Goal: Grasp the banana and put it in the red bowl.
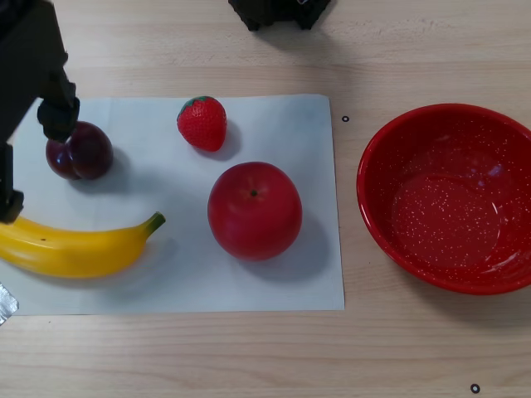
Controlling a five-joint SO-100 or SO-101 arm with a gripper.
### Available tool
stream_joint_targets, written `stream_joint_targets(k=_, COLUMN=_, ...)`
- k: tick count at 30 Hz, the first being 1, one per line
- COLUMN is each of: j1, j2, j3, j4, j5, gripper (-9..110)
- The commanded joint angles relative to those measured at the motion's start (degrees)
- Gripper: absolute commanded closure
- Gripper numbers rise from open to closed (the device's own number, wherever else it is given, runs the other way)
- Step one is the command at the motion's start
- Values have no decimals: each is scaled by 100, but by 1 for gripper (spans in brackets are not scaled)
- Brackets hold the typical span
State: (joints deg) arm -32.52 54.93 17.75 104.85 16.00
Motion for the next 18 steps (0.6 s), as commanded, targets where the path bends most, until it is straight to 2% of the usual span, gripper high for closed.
stream_joint_targets(k=1, j1=-9, j2=255, j3=-694, j4=18, j5=-132, gripper=49)
stream_joint_targets(k=18, j1=281, j2=-853, j3=-1969, j4=-325, j5=-290, gripper=52)
